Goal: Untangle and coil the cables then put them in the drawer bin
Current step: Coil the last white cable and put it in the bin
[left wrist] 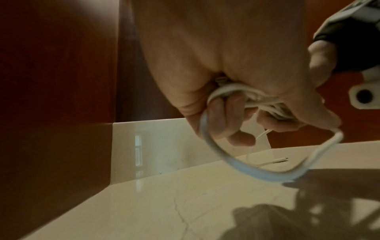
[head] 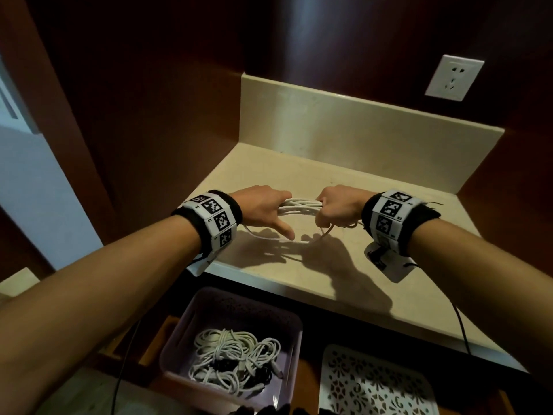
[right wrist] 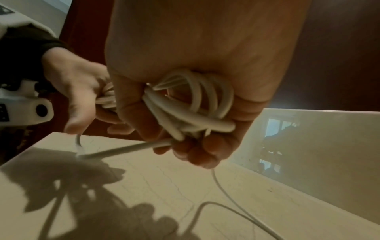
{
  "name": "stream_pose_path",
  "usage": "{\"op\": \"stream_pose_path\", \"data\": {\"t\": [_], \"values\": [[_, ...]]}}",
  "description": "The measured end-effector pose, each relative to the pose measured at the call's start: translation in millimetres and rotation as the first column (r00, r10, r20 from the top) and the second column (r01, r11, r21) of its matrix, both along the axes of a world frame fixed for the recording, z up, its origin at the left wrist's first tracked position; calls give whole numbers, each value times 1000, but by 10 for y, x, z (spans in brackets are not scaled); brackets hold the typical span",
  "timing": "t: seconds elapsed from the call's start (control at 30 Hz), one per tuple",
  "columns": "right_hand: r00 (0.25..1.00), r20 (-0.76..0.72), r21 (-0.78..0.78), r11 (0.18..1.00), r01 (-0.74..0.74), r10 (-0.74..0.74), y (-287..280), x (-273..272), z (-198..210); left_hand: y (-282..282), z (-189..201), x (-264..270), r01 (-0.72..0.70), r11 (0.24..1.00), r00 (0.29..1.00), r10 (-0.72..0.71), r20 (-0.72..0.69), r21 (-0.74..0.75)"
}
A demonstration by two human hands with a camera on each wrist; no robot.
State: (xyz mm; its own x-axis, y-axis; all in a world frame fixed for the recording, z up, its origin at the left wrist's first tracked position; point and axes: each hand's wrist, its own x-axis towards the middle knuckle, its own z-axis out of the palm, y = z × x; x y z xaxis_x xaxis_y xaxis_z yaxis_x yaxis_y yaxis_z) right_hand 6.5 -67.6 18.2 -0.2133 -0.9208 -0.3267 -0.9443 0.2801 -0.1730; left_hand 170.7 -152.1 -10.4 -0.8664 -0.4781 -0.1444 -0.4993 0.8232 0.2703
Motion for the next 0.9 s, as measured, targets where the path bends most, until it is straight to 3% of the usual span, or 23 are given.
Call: {"op": "stream_pose_path", "data": {"t": [0.23,0.47,0.63,0.8,0.9], "values": [[975,209,2,997,82,-80,38,-21,78,41,-33,5,10,997,1000,-10,-8,-79],[971,224,74,995,73,-87,21,-60,191,76,81,-48,61,947,988,-101,-114,-315],[975,219,46,999,17,-27,61,-44,228,42,137,-45,-38,962,972,-28,-234,-271],[968,249,-8,1000,-15,17,110,-93,213,7,153,-88,-72,963,972,10,-234,-258],[939,341,-72,997,-23,46,144,-123,218,-9,157,-110,-68,966,976,13,-217,-251]]}}
